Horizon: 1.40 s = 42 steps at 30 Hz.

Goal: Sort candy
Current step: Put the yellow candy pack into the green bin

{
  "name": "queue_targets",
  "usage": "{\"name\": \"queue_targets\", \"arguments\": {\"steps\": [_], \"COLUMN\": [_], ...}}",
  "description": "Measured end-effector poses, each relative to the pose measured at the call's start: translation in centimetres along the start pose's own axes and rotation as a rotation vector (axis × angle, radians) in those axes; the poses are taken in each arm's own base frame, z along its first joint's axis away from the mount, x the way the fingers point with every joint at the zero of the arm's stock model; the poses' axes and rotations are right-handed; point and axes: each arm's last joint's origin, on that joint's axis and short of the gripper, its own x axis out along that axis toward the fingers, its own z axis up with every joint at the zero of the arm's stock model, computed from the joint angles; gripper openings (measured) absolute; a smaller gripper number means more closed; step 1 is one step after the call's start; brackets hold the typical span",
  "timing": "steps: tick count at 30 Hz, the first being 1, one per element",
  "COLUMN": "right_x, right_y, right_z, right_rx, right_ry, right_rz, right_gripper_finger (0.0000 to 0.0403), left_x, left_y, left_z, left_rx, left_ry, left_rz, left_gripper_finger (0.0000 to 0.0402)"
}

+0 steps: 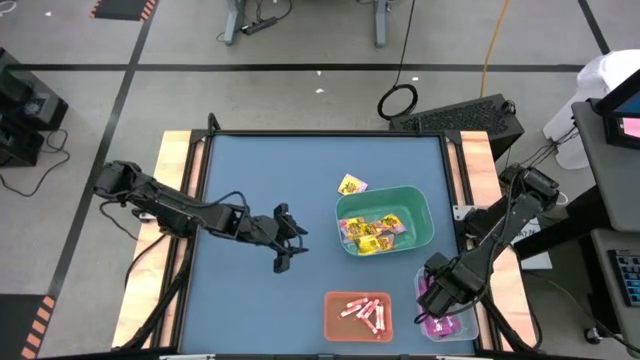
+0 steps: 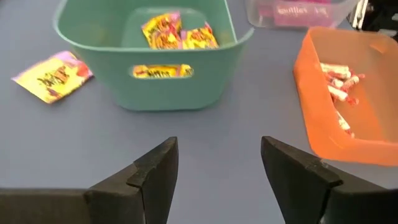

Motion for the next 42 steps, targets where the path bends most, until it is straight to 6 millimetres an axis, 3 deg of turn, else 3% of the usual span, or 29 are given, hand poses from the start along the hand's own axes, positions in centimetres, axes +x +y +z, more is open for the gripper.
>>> {"name": "queue_targets", "arguments": {"steps": [4, 7, 13, 16, 19, 25, 29, 33, 37, 42], "right_x": [-1.2, -3.2, -8.3, -9.6, -10.3, -12.0, -13.3, -14.6, -15.9, -18.0], "right_y": [0.3, 0.7, 1.0, 1.1, 1.0, 1.1, 0.3, -1.7, -3.7, -6.2], "right_z": [-0.5, -1.6, -3.2, -3.3, -2.2, 3.2, 8.1, 13.7, 19.6, 25.6], "right_rx": [-0.057, -0.098, -0.258, -0.341, -0.291, -0.157, -0.158, -0.138, -0.067, -0.055], "right_ry": [-0.011, -0.108, -0.708, -1.07, -1.294, -1.306, -1.18, -1.012, -0.958, -1.02], "right_rz": [0.047, 0.143, 0.416, 0.436, 0.391, 0.224, 0.077, 0.003, 0.035, 0.256], "right_gripper_finger": [0.0133, 0.0138, 0.0133, 0.0132, 0.0132, 0.0132, 0.0132, 0.0132, 0.0132, 0.0132], "left_x": [0.0, -0.2, -0.3, -0.2, -0.1, 0.3, 0.4, 0.6, 1.8, 4.0], "left_y": [-0.6, -1.1, -1.3, -0.5, 0.7, 4.4, 7.2, 8.6, 8.9, 8.9], "left_z": [-0.2, -0.4, -0.4, 0.1, 0.5, 1.2, 1.6, 1.6, 0.4, -1.9], "left_rx": [0.013, 0.031, 0.161, 0.224, 0.287, 0.377, 0.378, 0.264, 0.163, 0.18], "left_ry": [0.004, 0.004, -0.02, -0.059, -0.063, -0.015, -0.004, -0.01, -0.018, 0.024], "left_rz": [-0.011, -0.009, 0.071, 0.211, 0.346, 0.423, 0.369, 0.294, 0.28, 0.272], "left_gripper_finger": [0.0235, 0.0235, 0.0235, 0.0235, 0.0235, 0.0235, 0.0235, 0.0235, 0.0235, 0.0235]}}
